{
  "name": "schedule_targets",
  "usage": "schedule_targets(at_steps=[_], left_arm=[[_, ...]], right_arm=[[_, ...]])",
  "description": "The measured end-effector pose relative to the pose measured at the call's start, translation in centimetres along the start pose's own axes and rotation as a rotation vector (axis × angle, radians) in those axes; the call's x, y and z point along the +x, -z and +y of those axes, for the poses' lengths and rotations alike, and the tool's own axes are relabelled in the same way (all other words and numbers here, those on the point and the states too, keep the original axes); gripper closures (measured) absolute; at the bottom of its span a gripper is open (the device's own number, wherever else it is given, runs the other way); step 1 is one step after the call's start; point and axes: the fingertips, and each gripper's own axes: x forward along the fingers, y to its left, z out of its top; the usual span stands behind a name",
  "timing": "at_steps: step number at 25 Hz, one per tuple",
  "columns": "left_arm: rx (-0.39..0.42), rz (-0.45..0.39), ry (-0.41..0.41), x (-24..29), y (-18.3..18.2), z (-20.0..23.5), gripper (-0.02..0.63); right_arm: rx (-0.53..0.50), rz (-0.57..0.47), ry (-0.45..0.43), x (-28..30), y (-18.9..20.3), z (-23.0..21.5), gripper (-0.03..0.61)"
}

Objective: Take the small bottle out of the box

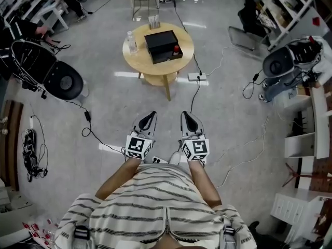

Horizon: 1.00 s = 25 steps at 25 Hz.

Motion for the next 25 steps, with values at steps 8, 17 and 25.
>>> schedule_targets(at_steps=[8,17,25], left_arm=[[-0.025,0.004,-0.002,3.1,0.2,-3.1,0.591],[-0.017,0.014,-0.09,4.9,1.4,-6.2,0.591],[-0.042,0.035,-0.119,6.9,1.9,-6.3,0.591]], right_arm=[[-0.013,0.006,-0.057,-1.2,1.0,-3.4,0.568],[-0.011,0.012,-0.132,-1.8,1.2,-7.4,0.568],[0.023,0.027,-0.128,-0.5,1.8,-9.3,0.568]])
